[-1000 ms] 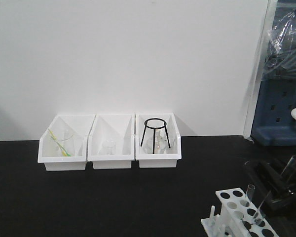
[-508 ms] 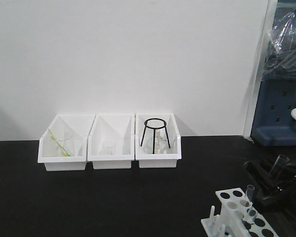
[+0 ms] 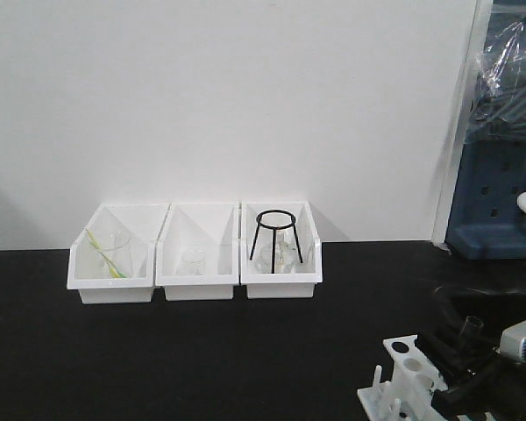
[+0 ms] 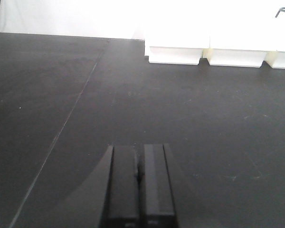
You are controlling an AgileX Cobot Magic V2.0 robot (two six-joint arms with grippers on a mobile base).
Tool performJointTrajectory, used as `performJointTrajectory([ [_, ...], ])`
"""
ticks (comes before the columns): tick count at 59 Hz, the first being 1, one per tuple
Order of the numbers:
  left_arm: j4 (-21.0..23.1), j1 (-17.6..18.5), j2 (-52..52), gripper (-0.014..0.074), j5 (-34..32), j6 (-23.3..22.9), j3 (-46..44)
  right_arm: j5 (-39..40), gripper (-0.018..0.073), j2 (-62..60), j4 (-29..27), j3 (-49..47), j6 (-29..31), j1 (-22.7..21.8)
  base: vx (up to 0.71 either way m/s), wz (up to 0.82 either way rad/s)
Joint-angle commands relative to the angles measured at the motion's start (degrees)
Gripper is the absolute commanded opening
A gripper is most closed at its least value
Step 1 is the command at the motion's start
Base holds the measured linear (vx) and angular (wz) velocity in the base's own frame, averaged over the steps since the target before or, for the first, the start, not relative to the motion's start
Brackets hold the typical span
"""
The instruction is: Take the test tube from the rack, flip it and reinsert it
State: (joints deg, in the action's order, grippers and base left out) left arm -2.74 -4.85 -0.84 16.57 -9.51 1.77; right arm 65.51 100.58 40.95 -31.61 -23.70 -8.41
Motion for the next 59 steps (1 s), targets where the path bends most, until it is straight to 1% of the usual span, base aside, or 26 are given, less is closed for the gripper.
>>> performJointTrajectory([
  [1, 0.2, 0.3, -0.7, -0.0006, -5.0, 0.0, 0.1, 8.7, -0.0008, -1.0, -0.9, -1.4, 1.4, -0.1, 0.0, 0.0],
  [15, 0.2, 0.3, -0.7, -0.0006, -5.0, 0.0, 0.1, 8.2, 0.0, -0.1, -0.7, -1.4, 4.0, -0.1, 0.0, 0.0],
  [22, 0.2, 0.3, -0.7, -0.0006, -5.0, 0.0, 0.1, 8.0, 0.0004, -0.1, 1.4, -1.4, 5.6, -0.1, 0.0, 0.0],
  [34, 0.2, 0.3, -0.7, -0.0006, -5.0, 0.0, 0.1, 4.1, 0.002, -0.1, 3.5, -1.4, 5.9, -0.1, 0.0, 0.0],
  [41, 0.2, 0.3, -0.7, -0.0006, -5.0, 0.0, 0.1, 4.0, 0.0041, -0.1, 3.6, -1.4, 5.9, -0.1, 0.0, 0.0],
  [49, 0.2, 0.3, -0.7, -0.0006, -5.0, 0.0, 0.1, 3.7, 0.0097, -0.1, 3.5, -1.4, 5.9, -0.1, 0.0, 0.0],
  [59, 0.2, 0.3, -0.7, -0.0006, -5.0, 0.0, 0.1, 3.0, 0.0221, -0.1, 3.6, -1.4, 5.9, -0.1, 0.0, 0.0],
])
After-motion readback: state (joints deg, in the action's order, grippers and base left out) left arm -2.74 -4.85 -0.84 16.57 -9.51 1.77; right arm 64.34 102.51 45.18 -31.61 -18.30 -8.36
